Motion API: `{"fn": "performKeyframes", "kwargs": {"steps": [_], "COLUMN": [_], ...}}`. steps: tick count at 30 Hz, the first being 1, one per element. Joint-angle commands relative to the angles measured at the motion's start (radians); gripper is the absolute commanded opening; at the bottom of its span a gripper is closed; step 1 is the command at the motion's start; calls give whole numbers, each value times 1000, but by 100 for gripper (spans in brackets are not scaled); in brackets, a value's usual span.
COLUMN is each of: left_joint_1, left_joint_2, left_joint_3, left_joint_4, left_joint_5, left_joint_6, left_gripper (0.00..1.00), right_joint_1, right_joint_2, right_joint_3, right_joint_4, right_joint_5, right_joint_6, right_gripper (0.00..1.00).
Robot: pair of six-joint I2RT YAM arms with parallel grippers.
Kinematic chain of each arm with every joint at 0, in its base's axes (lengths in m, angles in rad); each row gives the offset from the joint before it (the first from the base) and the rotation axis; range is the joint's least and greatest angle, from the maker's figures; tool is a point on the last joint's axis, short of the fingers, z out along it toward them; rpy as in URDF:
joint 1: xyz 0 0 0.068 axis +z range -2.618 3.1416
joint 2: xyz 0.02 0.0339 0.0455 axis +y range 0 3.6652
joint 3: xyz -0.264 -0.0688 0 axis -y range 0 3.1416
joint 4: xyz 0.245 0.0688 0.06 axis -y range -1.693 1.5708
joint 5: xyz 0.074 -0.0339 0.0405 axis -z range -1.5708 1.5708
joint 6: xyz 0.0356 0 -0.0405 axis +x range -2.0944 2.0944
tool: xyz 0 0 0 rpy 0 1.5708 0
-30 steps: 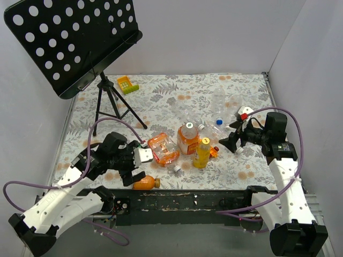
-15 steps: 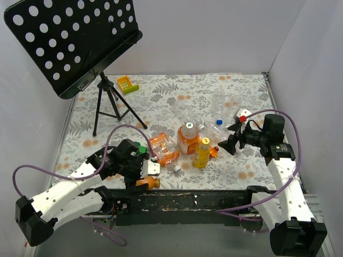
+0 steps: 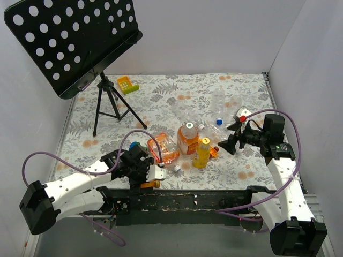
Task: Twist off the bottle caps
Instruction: Pick up the plastic bottle from the corner of the board.
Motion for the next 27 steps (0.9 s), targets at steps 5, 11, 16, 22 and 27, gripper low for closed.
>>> {"fn": "performKeyframes", "kwargs": {"steps": [5, 11, 16, 22, 27], "left_joint_1": [-76, -90, -90, -90, -90], "left_joint_2": [56, 51, 15, -19, -32], "left_joint_3": [-53, -69, -56, -56, -27], "left_joint_4": [121, 153, 150, 144, 146], "left_joint_5": [-154, -209, -205, -174, -162], "left_joint_6": [-59, -67, -102, -111, -125], "left_gripper": [88, 76, 52, 31, 15], "right_joint_1": [-1, -1, -1, -1, -1], "right_joint_2": [-12, -20, -26, -31, -31], "right_joint_3": [10, 22, 24, 39, 68], "right_joint_4": [15, -2, -11, -39, -83], "right_joint_5": [-21, -21, -20, -12, -4], "right_joint_6": [-8, -11, -13, -26, -51], "right_gripper": [98, 98, 98, 98, 98]}}
